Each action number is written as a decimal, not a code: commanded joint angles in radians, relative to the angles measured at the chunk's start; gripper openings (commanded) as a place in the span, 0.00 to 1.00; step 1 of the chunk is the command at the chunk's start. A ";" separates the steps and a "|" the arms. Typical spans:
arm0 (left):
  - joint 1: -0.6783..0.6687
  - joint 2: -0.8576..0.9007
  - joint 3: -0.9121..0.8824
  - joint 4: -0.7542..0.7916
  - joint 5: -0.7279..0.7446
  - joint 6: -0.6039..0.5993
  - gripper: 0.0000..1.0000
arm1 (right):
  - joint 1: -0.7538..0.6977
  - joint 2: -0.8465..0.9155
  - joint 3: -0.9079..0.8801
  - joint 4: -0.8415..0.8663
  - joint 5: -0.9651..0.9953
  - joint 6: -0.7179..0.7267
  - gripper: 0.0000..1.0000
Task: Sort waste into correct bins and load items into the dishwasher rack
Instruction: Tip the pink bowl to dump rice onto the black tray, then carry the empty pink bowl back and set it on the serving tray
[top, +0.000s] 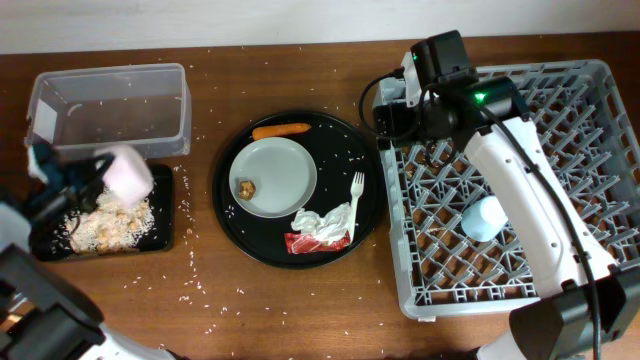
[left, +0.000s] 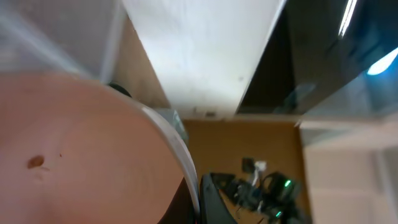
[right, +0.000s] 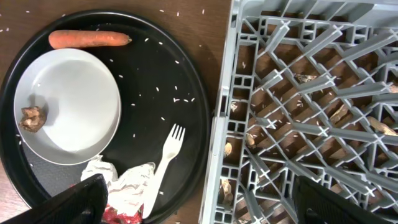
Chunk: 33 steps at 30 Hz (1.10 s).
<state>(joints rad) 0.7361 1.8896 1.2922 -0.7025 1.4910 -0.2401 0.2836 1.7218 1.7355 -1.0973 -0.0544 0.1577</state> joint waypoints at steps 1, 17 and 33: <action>-0.193 -0.150 0.169 0.010 -0.226 0.001 0.00 | -0.004 0.002 0.000 0.002 0.014 0.003 0.94; -1.233 -0.047 0.307 0.293 -1.461 0.519 0.00 | -0.135 -0.084 0.209 -0.043 0.014 0.003 0.94; -1.345 0.247 0.306 0.264 -1.461 0.616 0.00 | -0.134 -0.082 0.207 -0.112 0.033 0.003 0.94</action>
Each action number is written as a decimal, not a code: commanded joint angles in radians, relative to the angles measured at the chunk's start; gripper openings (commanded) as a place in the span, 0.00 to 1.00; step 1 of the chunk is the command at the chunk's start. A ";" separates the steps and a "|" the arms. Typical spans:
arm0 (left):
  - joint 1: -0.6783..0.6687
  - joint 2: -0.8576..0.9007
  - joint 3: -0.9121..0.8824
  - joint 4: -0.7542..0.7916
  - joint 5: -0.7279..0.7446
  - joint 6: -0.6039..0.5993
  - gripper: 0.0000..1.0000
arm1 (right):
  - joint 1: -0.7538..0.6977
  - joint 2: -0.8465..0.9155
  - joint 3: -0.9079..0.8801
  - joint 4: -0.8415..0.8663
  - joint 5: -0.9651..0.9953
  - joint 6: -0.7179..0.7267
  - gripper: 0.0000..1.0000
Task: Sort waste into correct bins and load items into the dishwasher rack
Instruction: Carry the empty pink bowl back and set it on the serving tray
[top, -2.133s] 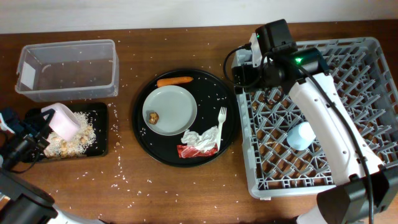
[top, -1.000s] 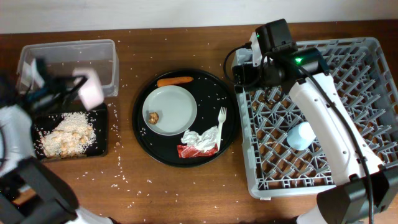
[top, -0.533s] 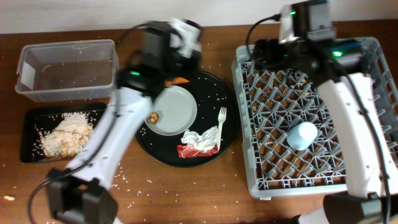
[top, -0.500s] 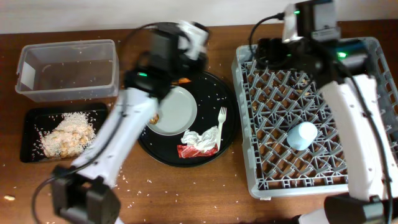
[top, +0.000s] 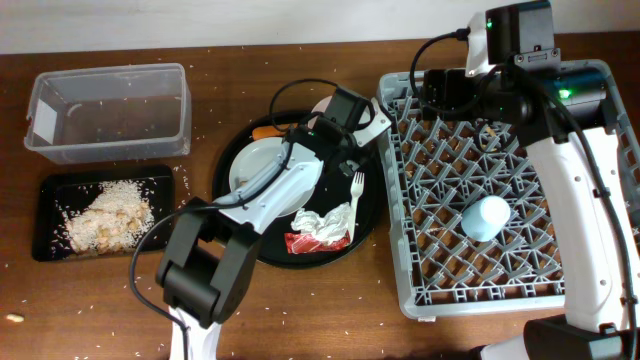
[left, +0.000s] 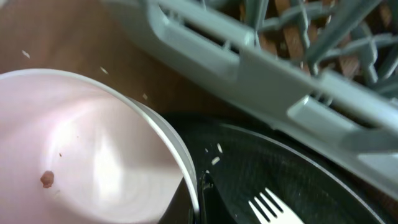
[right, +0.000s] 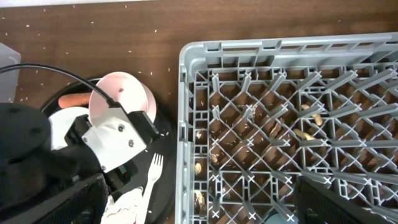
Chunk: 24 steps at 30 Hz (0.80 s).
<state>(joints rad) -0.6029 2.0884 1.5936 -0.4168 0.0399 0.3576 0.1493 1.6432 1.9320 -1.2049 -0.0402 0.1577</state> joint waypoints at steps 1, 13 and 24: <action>-0.006 0.053 0.005 -0.035 -0.011 0.019 0.00 | 0.000 -0.003 0.010 -0.004 0.019 0.003 0.94; -0.005 0.055 0.005 -0.093 -0.011 0.018 0.40 | 0.000 -0.003 0.010 -0.005 0.019 0.003 0.94; 0.125 -0.101 0.163 -0.431 -0.023 -0.290 0.47 | 0.001 -0.002 0.010 -0.014 0.019 0.003 0.95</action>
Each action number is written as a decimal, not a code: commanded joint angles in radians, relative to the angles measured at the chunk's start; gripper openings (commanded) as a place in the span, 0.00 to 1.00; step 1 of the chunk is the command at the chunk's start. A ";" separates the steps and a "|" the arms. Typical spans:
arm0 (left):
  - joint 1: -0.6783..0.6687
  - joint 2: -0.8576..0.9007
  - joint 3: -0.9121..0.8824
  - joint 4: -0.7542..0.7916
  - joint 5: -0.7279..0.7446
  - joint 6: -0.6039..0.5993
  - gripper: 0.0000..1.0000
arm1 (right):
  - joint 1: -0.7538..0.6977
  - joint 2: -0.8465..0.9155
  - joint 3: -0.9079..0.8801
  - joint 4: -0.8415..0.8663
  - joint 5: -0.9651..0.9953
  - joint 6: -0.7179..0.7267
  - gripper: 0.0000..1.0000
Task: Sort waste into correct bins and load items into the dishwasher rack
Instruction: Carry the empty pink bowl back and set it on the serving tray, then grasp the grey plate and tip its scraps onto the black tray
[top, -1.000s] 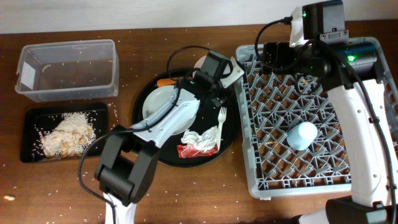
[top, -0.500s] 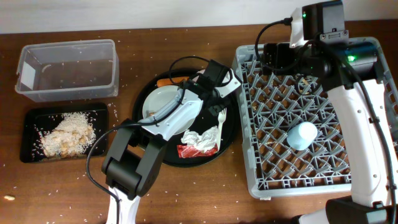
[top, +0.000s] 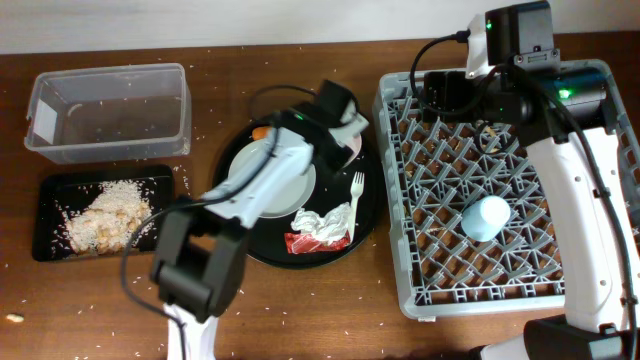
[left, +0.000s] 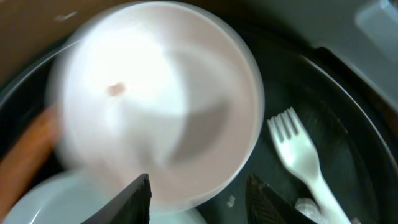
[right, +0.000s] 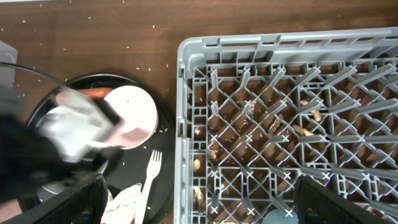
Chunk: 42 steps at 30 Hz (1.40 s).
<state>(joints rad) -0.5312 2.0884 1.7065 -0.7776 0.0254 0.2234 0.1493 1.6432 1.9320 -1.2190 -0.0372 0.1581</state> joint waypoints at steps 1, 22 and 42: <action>0.060 -0.101 0.048 -0.103 -0.008 -0.221 0.46 | 0.001 -0.002 0.008 -0.001 0.016 0.003 0.95; -0.019 -0.058 -0.250 -0.082 -0.135 -0.252 0.38 | 0.001 0.019 0.002 -0.053 0.028 0.003 0.95; -0.016 0.012 -0.250 -0.095 -0.159 -0.206 0.09 | 0.001 0.019 0.002 -0.074 0.050 0.003 0.94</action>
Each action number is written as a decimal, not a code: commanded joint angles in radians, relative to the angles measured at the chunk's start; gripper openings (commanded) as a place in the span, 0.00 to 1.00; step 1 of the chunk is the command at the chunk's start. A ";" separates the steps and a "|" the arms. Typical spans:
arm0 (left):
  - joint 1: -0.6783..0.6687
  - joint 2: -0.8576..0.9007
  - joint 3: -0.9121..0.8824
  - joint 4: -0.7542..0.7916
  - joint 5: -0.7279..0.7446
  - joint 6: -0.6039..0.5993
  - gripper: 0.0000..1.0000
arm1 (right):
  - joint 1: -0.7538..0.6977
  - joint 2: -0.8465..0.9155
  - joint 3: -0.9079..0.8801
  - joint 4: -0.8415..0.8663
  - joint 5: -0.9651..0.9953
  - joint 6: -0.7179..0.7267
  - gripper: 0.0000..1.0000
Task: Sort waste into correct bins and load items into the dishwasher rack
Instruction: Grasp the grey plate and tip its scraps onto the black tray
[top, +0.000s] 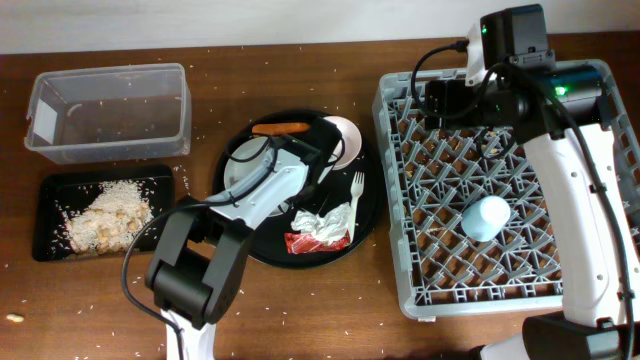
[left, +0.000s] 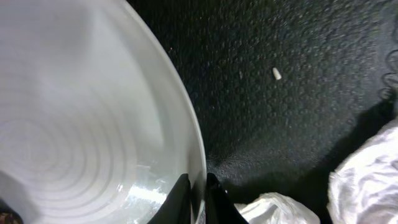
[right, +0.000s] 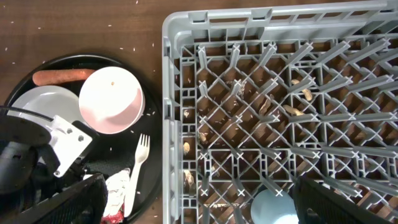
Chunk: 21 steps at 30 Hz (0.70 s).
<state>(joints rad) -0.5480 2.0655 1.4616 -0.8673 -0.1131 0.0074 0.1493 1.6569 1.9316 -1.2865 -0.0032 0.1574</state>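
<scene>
My left gripper (left: 198, 194) is shut on the right rim of the white plate (left: 81, 112), which lies on the round black tray (top: 365, 215). The overhead view has that gripper (top: 300, 172) over the plate (top: 243, 158), with the arm covering much of it. A pink bowl (top: 340, 140) sits mouth up at the tray's upper right. A carrot (top: 280, 128), a white fork (top: 355, 195), crumpled paper (top: 325, 222) and a red wrapper (top: 305, 243) also lie on the tray. My right gripper (right: 199, 205) hangs open over the grey dishwasher rack (top: 560, 290), holding nothing.
A pale blue cup (top: 483, 217) stands upside down in the rack. A clear plastic bin (top: 110, 110) sits at the back left, and in front of it a black tray with rice (top: 60, 245). Rice grains are scattered over the wooden table.
The left gripper was open above the pink bowl; now it is shut on the white plate's rim, lower on the tray. The bowl rests at the tray's upper right. The right arm barely shifted.
First the left gripper held the pink bowl over the black rice tray at the left. Then it held the bowl at the round tray's upper right, beside the rack. Then it was open over the bowl, and now it grips the plate.
</scene>
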 joint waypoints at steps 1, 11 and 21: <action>0.001 0.035 -0.005 -0.006 -0.023 0.009 0.06 | 0.001 0.006 0.002 -0.009 0.016 0.003 0.95; 0.001 0.045 -0.006 -0.010 -0.042 0.010 0.15 | 0.001 0.006 0.002 -0.027 0.016 0.003 0.95; 0.001 0.049 0.115 -0.150 -0.044 0.016 0.00 | 0.001 0.006 0.002 -0.027 0.020 -0.023 0.95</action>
<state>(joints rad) -0.5507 2.0907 1.5024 -0.9627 -0.1905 0.0196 0.1493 1.6569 1.9316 -1.3136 0.0010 0.1482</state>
